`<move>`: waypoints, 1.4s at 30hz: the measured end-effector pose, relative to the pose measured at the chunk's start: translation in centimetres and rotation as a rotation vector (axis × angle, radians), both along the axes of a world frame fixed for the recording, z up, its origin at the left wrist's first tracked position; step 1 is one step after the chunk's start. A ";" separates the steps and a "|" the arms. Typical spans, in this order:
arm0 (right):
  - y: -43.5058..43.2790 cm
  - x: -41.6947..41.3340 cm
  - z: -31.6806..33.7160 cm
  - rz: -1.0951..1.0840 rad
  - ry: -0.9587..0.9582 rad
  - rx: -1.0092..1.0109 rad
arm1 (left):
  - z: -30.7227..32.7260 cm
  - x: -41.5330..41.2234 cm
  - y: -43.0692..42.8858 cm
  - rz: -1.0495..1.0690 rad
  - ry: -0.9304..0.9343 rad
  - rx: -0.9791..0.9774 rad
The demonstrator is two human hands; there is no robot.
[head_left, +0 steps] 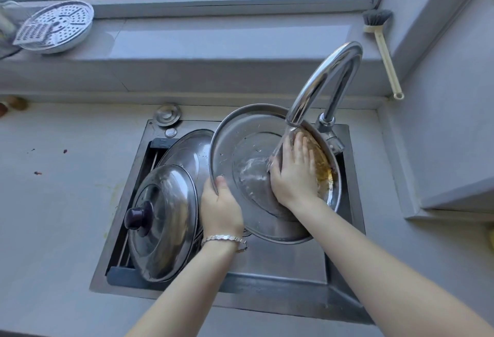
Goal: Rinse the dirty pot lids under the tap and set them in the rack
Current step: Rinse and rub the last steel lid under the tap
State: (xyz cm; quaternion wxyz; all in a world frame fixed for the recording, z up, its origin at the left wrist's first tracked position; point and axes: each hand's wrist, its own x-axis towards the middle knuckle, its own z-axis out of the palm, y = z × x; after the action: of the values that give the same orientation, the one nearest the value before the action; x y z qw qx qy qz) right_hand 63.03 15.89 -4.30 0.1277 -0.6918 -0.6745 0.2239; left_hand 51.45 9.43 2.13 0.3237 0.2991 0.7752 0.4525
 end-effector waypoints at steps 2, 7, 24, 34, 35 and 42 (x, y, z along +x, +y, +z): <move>0.3 -1.0 0.3 0.097 0.034 0.017 | -0.2 0.0 -0.2 -0.035 -0.023 -0.018; -0.7 -4.6 2.3 0.449 0.110 0.076 | -0.9 0.6 -0.7 -0.064 -0.081 0.017; -8.3 5.9 -0.4 0.416 0.364 -0.070 | 5.8 0.0 4.1 -0.612 0.795 -0.399; -8.8 6.9 -1.7 0.266 0.231 -0.243 | 4.2 3.0 3.6 -0.870 1.065 -0.639; -8.7 6.9 -1.9 0.247 0.207 -0.270 | 4.0 2.5 3.4 -0.832 1.029 -0.625; -6.9 3.2 -2.4 0.017 0.279 -0.272 | 2.3 -1.0 3.1 -0.539 0.492 -0.398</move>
State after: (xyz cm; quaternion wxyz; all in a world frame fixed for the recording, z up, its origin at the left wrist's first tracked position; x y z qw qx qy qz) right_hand 66.21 8.98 -6.70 0.1235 -0.6593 -0.6197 0.4075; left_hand 50.43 12.56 4.43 0.2873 0.5221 0.7957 0.1080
